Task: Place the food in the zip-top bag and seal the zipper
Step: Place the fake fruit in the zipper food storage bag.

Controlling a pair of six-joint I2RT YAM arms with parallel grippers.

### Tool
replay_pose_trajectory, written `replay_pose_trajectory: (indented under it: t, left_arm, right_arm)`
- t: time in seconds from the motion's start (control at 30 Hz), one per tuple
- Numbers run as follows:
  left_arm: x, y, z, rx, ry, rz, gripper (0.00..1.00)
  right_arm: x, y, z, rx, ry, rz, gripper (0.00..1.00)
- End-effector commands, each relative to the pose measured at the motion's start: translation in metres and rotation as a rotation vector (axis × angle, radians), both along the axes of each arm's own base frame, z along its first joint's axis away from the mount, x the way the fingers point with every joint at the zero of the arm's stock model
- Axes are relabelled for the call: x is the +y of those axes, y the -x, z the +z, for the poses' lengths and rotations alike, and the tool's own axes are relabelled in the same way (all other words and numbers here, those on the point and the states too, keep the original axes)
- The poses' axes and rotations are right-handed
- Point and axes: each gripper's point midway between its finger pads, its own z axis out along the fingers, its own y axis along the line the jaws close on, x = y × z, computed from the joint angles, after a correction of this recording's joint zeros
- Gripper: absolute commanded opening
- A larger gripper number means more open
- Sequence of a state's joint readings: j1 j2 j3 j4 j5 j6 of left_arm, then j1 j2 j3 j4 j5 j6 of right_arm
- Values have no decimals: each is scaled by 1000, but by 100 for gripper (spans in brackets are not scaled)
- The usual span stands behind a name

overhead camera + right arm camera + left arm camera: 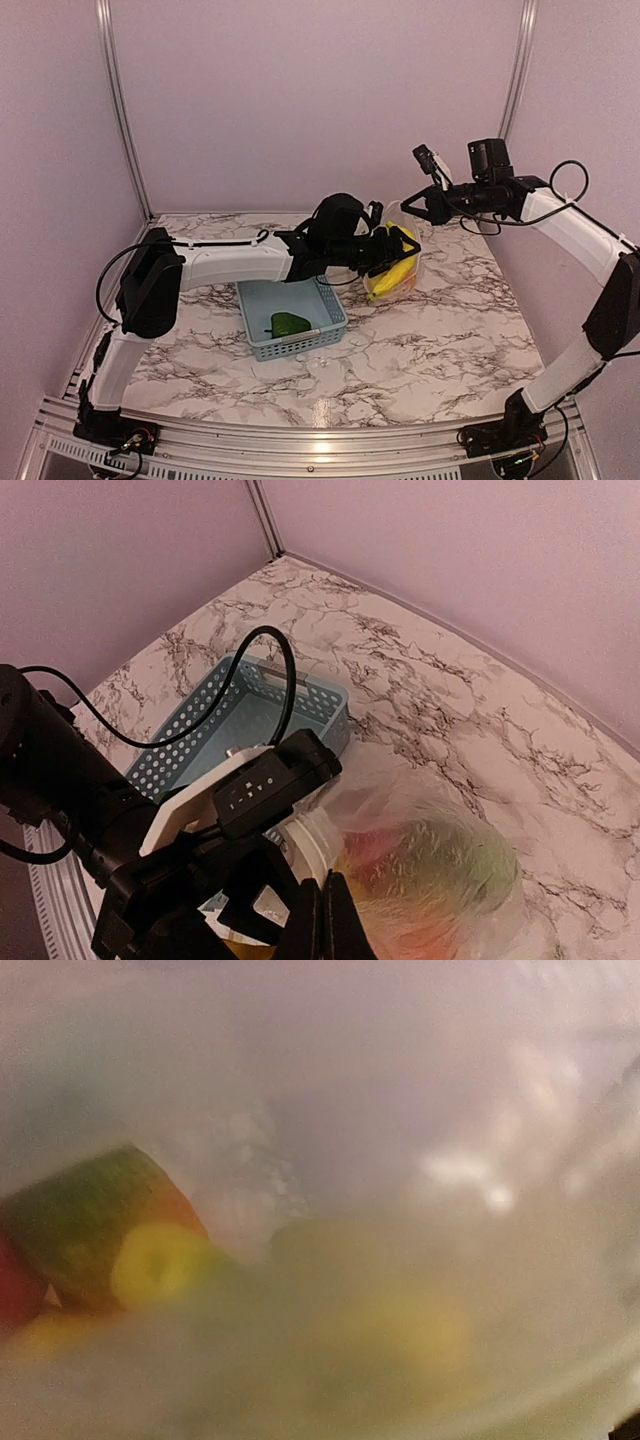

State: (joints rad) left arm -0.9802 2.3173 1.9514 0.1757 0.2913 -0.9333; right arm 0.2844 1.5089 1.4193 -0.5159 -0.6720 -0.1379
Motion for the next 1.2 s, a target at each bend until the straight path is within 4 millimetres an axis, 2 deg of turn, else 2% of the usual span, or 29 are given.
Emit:
replay_pose_trajectory:
  t: [0.0,0.17,0.3,0.47,0.6,0.73,0.8,1.0,1.17]
  left_arm:
    - [12,-26,9,62,82,114,45]
    - [27,-45,4,100,92,222,49]
    - [30,-57,-3,159,132,291,51]
    - [29,-66,-7,226,194,361,65]
    - [33,-72,-12,241,169,440,77]
    - [39,-70,-14,251,132,482,88]
    - [43,-67,-10,236,113,488,99]
    - [56,-59,6,167,90,497,99]
    - [54,-46,38,41,43,460,99]
  right_arm:
    - [7,14,14,-46,-25,35,0]
    - [12,20,8,-29,-27,67,0]
    - [16,26,9,-17,-49,91,0]
    - [20,30,3,5,-53,113,0]
    - [22,30,0,24,-67,120,0]
    - [24,27,5,31,-79,118,0]
    - [24,25,9,26,-81,111,0]
    - [15,13,13,16,-92,57,0]
    - [0,-4,5,44,-83,-2,0]
